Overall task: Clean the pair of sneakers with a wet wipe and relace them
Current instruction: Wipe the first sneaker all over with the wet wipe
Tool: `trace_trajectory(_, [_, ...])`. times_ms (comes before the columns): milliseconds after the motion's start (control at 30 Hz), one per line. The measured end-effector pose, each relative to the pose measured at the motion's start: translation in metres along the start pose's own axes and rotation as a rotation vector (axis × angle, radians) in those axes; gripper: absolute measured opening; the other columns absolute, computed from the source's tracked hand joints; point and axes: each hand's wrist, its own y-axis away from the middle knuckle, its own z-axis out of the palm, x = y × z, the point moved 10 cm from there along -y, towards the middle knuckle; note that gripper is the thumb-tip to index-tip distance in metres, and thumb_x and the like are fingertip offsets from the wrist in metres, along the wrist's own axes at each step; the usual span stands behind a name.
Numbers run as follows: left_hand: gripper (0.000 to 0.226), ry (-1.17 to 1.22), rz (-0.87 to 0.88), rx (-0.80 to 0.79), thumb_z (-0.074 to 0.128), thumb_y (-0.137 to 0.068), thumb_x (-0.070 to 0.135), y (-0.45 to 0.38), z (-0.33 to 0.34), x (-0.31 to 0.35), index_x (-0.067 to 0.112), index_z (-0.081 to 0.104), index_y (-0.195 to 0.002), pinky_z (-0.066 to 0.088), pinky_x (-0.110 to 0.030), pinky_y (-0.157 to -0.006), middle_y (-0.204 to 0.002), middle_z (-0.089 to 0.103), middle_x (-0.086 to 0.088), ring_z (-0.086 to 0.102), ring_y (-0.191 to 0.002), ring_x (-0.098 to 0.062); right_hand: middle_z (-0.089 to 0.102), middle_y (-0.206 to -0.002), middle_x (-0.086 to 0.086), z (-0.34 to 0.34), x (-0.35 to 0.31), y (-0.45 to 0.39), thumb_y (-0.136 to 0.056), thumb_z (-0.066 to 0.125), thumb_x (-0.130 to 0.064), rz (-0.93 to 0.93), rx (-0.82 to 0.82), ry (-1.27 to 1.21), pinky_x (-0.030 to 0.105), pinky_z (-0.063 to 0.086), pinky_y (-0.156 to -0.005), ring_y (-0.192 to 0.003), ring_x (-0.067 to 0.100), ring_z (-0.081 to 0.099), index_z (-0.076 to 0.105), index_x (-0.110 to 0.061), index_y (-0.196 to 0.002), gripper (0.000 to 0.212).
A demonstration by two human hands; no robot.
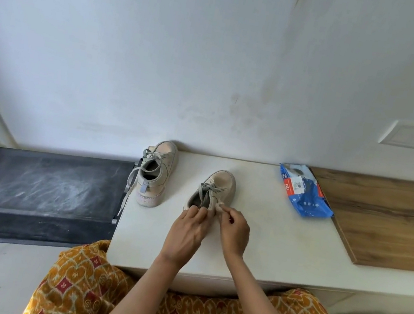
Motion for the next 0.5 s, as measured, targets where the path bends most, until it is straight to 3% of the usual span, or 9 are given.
trace_trajectory(67, [0.045, 0.032, 0.006, -0.008, 0.037, -0.072, 0.007, 0.003, 0.001, 0.0, 0.009, 0.059, -0.112, 0.041, -0.027, -0.073, -0.087, 0.056, 0.0, 0.039, -0.078, -0.016, 0.069, -0.11, 0.005, 0.003, 0.011, -0.016, -0.093, 0.054, -0.034, 0.152, -0.009, 0.03, 0.027, 0.042, -0.07, -0.101, 0.027, 0.061, 0.07, -0.019, -0.109, 0.027])
trace_trajectory(133, [0.042, 0.045, 0.008, -0.007, 0.037, -0.074, 0.007, 0.004, 0.0, 0.0, 0.009, 0.062, -0.108, 0.037, -0.03, -0.077, -0.089, 0.057, 0.0, 0.04, -0.079, -0.015, 0.067, -0.117, 0.003, 0.013, 0.006, -0.028, -0.093, 0.053, -0.029, 0.213, -0.034, -0.007, 0.028, 0.044, -0.078, -0.109, 0.026, 0.059, 0.068, -0.019, -0.113, 0.027])
trace_trajectory(200, [0.043, 0.057, 0.01, -0.013, 0.038, -0.077, 0.008, 0.002, 0.001, -0.001, 0.008, 0.061, -0.113, 0.036, -0.03, -0.079, -0.09, 0.058, 0.001, 0.041, -0.08, -0.015, 0.068, -0.115, 0.002, 0.021, -0.008, -0.029, -0.091, 0.053, -0.019, 0.181, -0.036, -0.051, 0.025, 0.043, -0.079, -0.108, 0.023, 0.06, 0.07, -0.019, -0.109, 0.025])
trace_trajectory(400, [0.04, 0.066, 0.036, -0.011, 0.041, -0.084, 0.01, 0.006, 0.01, 0.0, 0.003, 0.062, -0.117, 0.043, -0.028, -0.087, -0.106, 0.062, -0.005, 0.049, -0.091, -0.019, 0.074, -0.088, -0.001, 0.01, -0.024, -0.008, -0.084, 0.055, -0.013, -0.02, -0.038, -0.082, 0.024, 0.043, -0.064, -0.08, 0.018, 0.065, 0.075, -0.018, -0.085, 0.021])
trace_trajectory(500, [0.043, 0.064, 0.037, 0.007, 0.041, -0.084, 0.005, 0.013, 0.012, 0.002, -0.005, 0.056, -0.123, 0.046, -0.035, -0.095, -0.117, 0.059, -0.014, 0.05, -0.102, -0.027, 0.073, -0.099, 0.001, 0.005, -0.025, -0.024, -0.085, 0.051, -0.013, -0.001, 0.001, 0.012, 0.027, 0.043, -0.068, -0.092, 0.022, 0.064, 0.074, -0.019, -0.09, 0.024])
